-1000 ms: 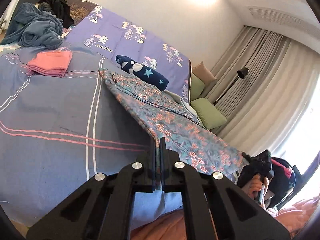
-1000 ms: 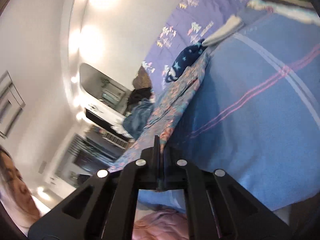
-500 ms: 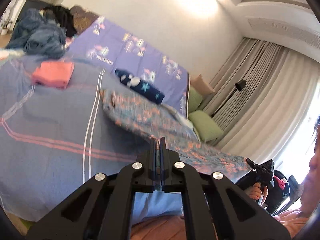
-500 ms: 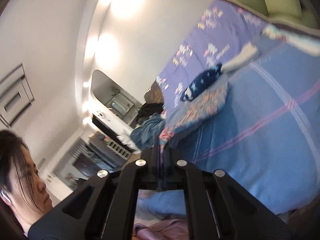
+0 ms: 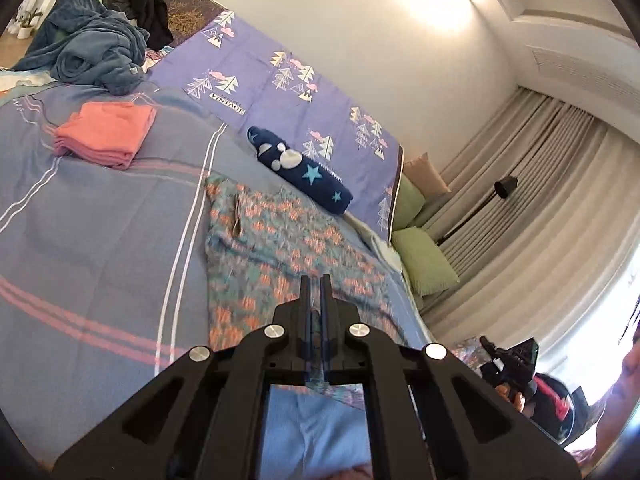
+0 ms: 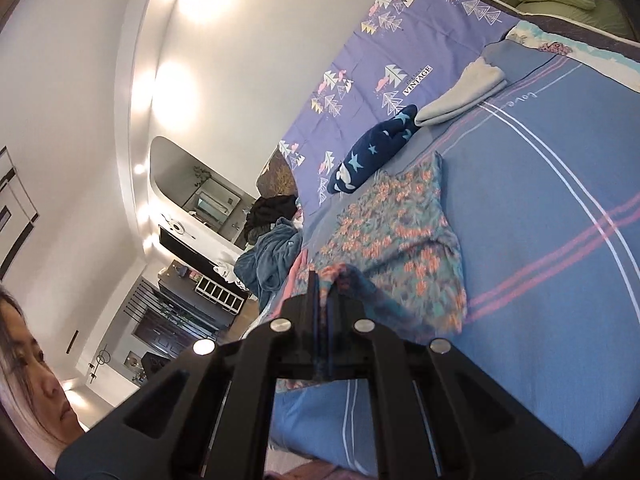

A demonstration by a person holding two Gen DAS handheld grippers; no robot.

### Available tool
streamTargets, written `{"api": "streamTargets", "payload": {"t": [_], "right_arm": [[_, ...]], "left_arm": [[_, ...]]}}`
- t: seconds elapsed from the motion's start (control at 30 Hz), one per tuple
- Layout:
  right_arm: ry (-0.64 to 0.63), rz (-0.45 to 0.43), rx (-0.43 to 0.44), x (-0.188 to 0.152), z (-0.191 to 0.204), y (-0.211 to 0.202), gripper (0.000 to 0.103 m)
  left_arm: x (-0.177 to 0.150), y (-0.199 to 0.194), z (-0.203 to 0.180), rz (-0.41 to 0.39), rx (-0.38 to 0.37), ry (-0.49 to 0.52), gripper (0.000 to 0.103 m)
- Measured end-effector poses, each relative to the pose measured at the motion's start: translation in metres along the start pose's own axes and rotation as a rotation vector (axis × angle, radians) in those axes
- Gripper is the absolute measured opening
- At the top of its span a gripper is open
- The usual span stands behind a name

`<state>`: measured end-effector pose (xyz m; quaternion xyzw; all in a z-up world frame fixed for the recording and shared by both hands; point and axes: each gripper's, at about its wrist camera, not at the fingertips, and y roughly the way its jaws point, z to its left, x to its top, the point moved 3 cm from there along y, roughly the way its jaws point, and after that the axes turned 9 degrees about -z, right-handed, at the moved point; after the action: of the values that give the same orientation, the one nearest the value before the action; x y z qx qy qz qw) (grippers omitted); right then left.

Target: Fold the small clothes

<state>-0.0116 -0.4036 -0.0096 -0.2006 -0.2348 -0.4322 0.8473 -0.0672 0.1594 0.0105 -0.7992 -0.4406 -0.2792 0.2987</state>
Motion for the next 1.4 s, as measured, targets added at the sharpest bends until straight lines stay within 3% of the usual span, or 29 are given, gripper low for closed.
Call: {"api": "streamTargets", "payload": {"t": [0.27, 0.43, 0.57, 0.7, 0.83, 0.9, 1.0, 1.07, 1.23, 1.33, 1.4], "right_arm": [[-0.037, 0.000, -0.017, 0.057, 0.002, 0.077, 0.004], [-0.051, 0.006, -0.051, 0.095, -0.002, 0.139, 0.004], [-0.015, 0.032, -0.119, 0.121, -0.028, 0.197, 0.005], [0.008, 0.085, -0.231, 0.131, -0.070, 0.260, 0.007], [-0.011, 0.131, -0.422, 0.122, -0.122, 0.306, 0.025], [0.015, 0.154, -0.429, 0.117, -0.137, 0.309, 0.032], [0.018, 0.162, -0.411, 0.116, -0.145, 0.297, 0.039], [-0.051, 0.172, -0.431, 0.118, -0.143, 0.289, 0.040], [-0.301, 0.288, -0.491, 0.108, -0.121, 0.289, 0.050], [-0.428, 0.354, -0.530, 0.096, -0.114, 0.291, 0.054], [-0.472, 0.377, -0.537, 0.092, -0.113, 0.287, 0.054]], "left_arm": [[0.063, 0.065, -0.005, -0.031, 0.017, 0.039, 0.003], [0.107, 0.126, -0.001, -0.032, 0.039, 0.052, 0.003], [0.135, 0.176, 0.012, -0.021, 0.075, 0.055, 0.003], [0.153, 0.244, 0.048, 0.022, 0.171, 0.050, 0.003], [0.147, 0.315, 0.095, 0.096, 0.258, 0.004, 0.007], [0.140, 0.335, 0.118, 0.122, 0.304, -0.032, 0.015], [0.129, 0.344, 0.137, 0.159, 0.308, -0.070, 0.024], [0.121, 0.337, 0.135, 0.176, 0.300, -0.030, 0.034], [0.104, 0.307, 0.117, 0.212, 0.311, 0.160, 0.053], [0.095, 0.300, 0.116, 0.242, 0.360, 0.275, 0.055], [0.093, 0.298, 0.120, 0.263, 0.385, 0.301, 0.055]]}}
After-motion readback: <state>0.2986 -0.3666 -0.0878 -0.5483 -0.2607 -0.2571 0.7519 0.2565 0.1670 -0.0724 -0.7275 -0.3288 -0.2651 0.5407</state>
